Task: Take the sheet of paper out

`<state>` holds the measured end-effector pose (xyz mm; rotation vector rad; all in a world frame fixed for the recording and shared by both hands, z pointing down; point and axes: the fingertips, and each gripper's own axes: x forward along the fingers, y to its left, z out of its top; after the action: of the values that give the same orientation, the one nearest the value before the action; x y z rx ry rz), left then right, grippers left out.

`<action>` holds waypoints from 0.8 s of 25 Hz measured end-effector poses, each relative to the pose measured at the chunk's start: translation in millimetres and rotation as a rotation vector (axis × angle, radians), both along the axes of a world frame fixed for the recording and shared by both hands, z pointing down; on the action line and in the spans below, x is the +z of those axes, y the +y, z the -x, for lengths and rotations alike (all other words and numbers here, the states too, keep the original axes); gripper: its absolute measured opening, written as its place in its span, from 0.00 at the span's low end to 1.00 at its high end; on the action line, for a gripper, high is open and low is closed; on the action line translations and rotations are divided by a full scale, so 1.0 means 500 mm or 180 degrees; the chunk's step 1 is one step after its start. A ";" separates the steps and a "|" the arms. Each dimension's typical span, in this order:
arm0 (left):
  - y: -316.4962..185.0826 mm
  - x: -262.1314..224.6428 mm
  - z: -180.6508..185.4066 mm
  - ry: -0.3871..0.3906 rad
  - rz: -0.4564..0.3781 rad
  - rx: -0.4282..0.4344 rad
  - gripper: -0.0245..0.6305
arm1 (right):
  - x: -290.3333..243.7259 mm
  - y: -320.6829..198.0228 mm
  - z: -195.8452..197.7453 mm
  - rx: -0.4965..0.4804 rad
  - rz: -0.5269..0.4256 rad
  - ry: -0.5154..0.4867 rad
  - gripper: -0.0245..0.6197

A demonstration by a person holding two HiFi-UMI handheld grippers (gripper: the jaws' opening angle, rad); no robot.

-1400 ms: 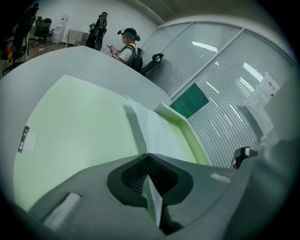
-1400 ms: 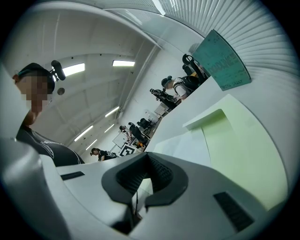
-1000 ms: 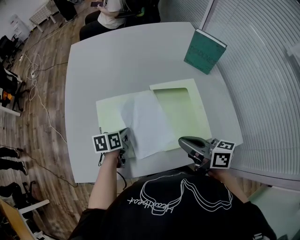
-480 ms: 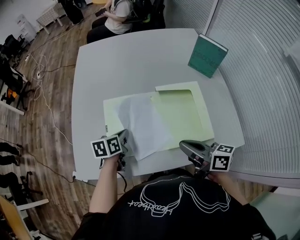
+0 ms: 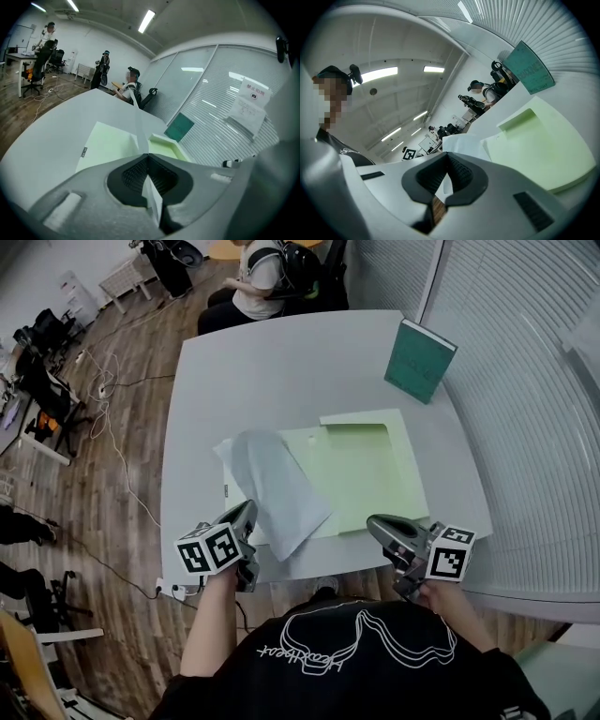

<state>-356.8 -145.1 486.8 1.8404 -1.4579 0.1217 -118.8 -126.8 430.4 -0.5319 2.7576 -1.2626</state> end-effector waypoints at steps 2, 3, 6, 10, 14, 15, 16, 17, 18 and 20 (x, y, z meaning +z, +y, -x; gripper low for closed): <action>0.025 -0.038 -0.020 -0.0005 -0.0102 -0.0007 0.06 | -0.018 0.014 -0.014 -0.0012 -0.0042 -0.0038 0.05; 0.040 -0.056 -0.031 -0.0009 -0.0148 -0.0005 0.06 | -0.027 0.024 -0.021 -0.0023 -0.0063 -0.0046 0.05; 0.083 -0.111 -0.066 -0.0017 -0.0289 0.0014 0.06 | -0.055 0.051 -0.039 -0.0058 -0.0135 -0.0073 0.05; 0.137 -0.165 -0.114 0.0047 -0.0439 0.0062 0.06 | -0.074 0.087 -0.057 -0.0110 -0.0202 -0.0091 0.05; 0.179 -0.192 -0.163 0.0034 -0.0547 0.0145 0.06 | -0.081 0.115 -0.071 -0.0200 -0.0300 -0.0106 0.05; 0.192 -0.197 -0.175 0.0038 -0.0561 0.0178 0.06 | -0.084 0.125 -0.075 -0.0209 -0.0328 -0.0099 0.05; 0.206 -0.201 -0.185 0.0049 -0.0570 0.0208 0.06 | -0.087 0.136 -0.078 -0.0215 -0.0353 -0.0095 0.05; 0.220 -0.205 -0.195 0.0068 -0.0579 0.0229 0.06 | -0.090 0.148 -0.081 -0.0221 -0.0375 -0.0096 0.05; 0.234 -0.207 -0.203 0.0095 -0.0587 0.0245 0.06 | -0.092 0.160 -0.082 -0.0230 -0.0395 -0.0101 0.05; 0.260 -0.212 -0.218 0.0156 -0.0605 0.0275 0.06 | -0.097 0.184 -0.086 -0.0246 -0.0433 -0.0114 0.05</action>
<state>-247.6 -15.2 380.9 2.0454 -1.3965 -0.0206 -75.9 -35.0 381.8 -0.3917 2.8327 -1.0766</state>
